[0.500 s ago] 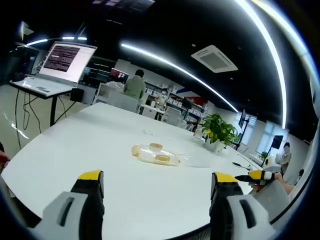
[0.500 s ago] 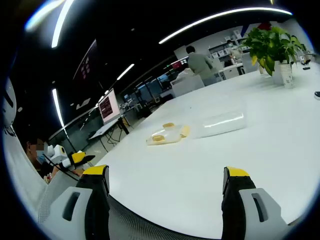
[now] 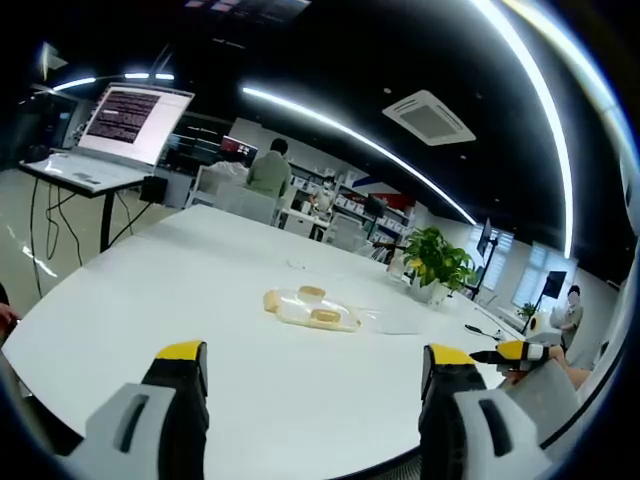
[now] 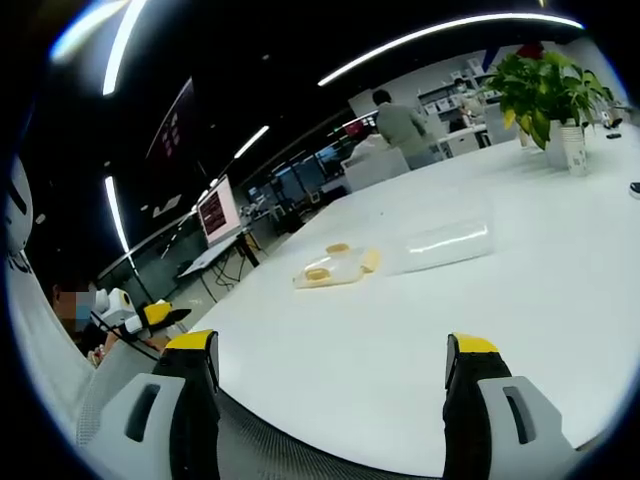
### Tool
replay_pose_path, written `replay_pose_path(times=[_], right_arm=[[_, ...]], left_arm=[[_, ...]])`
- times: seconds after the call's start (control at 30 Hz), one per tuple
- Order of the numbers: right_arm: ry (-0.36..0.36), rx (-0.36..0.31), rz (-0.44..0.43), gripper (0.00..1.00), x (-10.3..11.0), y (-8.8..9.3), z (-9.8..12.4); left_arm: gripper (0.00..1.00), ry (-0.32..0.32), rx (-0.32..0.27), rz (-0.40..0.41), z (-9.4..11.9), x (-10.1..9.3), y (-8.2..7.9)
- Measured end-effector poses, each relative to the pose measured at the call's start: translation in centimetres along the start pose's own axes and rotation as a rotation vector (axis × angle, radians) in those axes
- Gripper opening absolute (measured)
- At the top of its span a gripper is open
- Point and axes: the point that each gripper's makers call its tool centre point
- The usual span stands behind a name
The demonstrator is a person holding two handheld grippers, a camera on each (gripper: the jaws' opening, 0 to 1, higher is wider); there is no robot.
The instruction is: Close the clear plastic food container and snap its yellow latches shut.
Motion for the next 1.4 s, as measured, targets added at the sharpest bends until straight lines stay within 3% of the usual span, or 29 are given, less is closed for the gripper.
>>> replay_pose_path(times=[1.4], right_arm=[[0.001,-0.003,-0.002,0.92,-0.04,-0.03,-0.04]], left_arm=[[0.85,0.001,-0.004,0.003,-0.06,0.37,0.10]])
Point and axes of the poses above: the point that each gripper's makers call its tool centre point, and the gripper's own axes: z roughly backward along the fingers, x roughly to its left, y roughly out of its underside, and after that the axes turned 10 degrees about -y, right-handed
